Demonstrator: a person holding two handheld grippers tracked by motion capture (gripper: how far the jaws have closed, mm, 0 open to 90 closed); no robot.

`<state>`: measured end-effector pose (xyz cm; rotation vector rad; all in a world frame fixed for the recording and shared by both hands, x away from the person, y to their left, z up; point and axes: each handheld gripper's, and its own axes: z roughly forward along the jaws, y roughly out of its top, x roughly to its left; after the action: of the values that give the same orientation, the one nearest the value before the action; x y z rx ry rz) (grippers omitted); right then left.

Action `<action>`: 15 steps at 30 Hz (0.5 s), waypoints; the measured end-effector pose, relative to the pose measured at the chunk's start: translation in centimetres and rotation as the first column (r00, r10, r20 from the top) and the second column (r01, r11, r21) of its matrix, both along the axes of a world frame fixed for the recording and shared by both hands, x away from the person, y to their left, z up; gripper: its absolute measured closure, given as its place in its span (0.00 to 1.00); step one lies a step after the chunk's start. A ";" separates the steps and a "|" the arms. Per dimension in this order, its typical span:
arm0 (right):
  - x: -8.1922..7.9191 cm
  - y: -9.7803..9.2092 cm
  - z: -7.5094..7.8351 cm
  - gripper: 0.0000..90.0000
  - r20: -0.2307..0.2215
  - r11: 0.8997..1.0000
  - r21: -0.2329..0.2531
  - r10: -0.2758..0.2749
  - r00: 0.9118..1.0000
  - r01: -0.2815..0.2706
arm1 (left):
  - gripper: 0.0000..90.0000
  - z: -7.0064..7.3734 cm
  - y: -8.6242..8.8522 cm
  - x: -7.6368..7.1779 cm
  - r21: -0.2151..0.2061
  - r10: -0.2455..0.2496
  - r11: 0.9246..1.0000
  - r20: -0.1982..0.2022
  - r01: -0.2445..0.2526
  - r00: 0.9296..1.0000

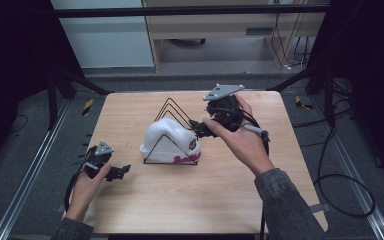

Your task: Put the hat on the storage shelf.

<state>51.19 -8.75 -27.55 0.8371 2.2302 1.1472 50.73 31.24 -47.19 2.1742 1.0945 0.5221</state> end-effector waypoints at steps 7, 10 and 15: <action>-0.7 -3.2 -2.9 0.12 -0.014 0.998 -0.013 -0.063 0.998 0.063 | 0.04 -0.8 0.4 -0.1 -0.017 0.001 1.000 -0.009 -0.001 1.000; -1.3 -5.4 -5.2 0.13 -0.040 0.995 -0.021 -0.100 0.994 0.099 | 0.04 -1.1 0.3 -0.2 -0.023 0.008 1.000 -0.010 -0.008 1.000; -2.0 -7.9 -8.1 0.13 -0.076 0.991 -0.029 -0.132 0.988 0.130 | 0.04 -1.7 0.3 0.0 -0.016 0.006 1.000 -0.025 -0.006 1.000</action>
<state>49.20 -16.63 -35.63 1.0176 2.2100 1.0410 50.71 31.53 -48.89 2.1693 1.1151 0.4889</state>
